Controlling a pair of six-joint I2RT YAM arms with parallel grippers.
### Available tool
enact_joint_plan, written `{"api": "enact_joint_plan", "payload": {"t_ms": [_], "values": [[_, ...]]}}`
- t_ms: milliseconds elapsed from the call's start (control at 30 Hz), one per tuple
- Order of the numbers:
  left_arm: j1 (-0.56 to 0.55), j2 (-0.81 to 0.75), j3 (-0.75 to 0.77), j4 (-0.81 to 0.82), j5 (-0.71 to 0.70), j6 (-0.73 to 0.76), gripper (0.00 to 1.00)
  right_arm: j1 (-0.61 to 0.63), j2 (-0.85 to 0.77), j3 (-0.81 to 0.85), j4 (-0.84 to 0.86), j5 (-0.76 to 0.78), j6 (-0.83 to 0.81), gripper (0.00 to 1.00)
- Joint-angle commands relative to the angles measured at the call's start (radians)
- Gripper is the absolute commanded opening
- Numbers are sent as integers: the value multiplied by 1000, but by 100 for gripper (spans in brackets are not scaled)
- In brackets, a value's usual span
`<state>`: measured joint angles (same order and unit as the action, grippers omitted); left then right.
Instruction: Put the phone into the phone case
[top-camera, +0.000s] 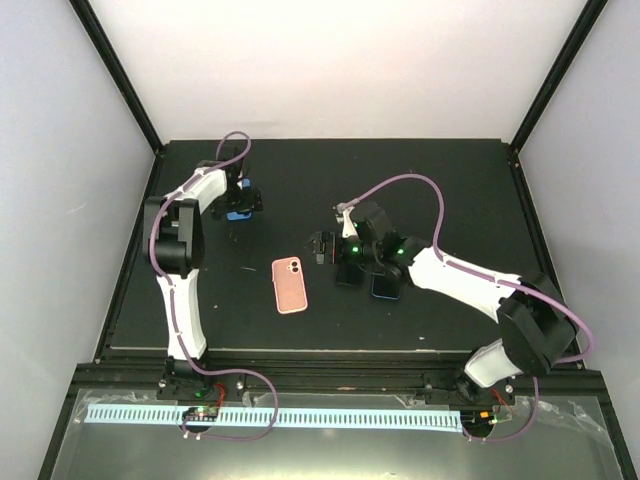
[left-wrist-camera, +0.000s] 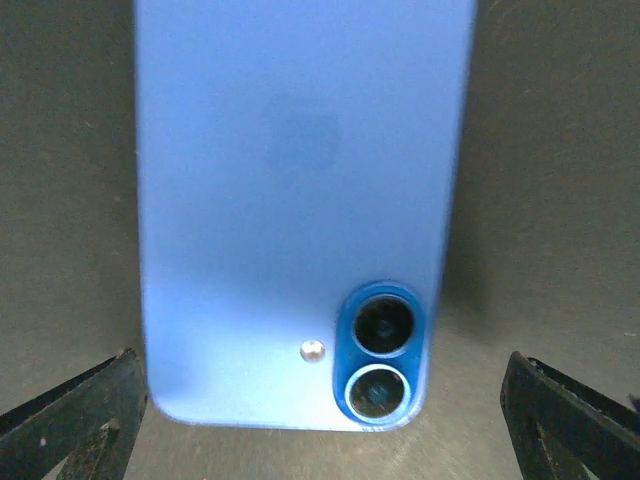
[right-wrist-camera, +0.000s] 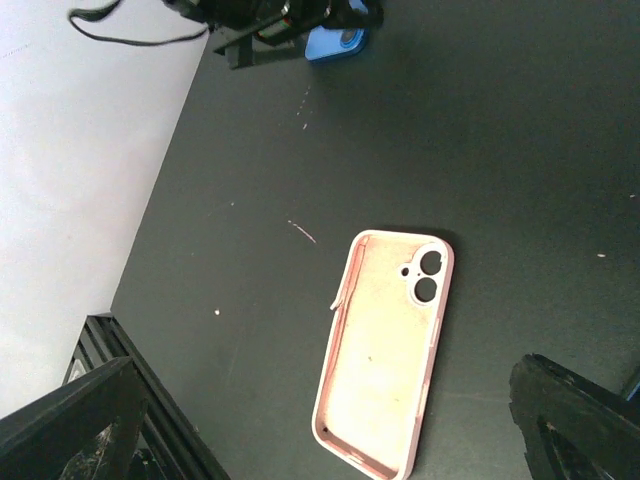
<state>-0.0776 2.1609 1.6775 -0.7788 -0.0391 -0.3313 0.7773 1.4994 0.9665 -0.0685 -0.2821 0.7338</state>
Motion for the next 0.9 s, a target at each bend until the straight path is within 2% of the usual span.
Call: {"api": "enact_joint_plan", "payload": {"t_ms": [0, 233, 433, 700, 867], "values": [[10, 54, 52, -62, -5, 20, 99, -16, -38, 32, -31, 31, -44, 100], [18, 92, 73, -70, 8, 18, 98, -22, -35, 27, -18, 26, -24, 100], [21, 131, 138, -102, 16, 34, 93, -28, -38, 15, -16, 29, -18, 100], [21, 139, 152, -134, 24, 29, 76, -42, -71, 11, -27, 38, -30, 100], [20, 98, 87, -132, 42, 31, 68, -48, -104, 6, -63, 64, -52, 100]]}}
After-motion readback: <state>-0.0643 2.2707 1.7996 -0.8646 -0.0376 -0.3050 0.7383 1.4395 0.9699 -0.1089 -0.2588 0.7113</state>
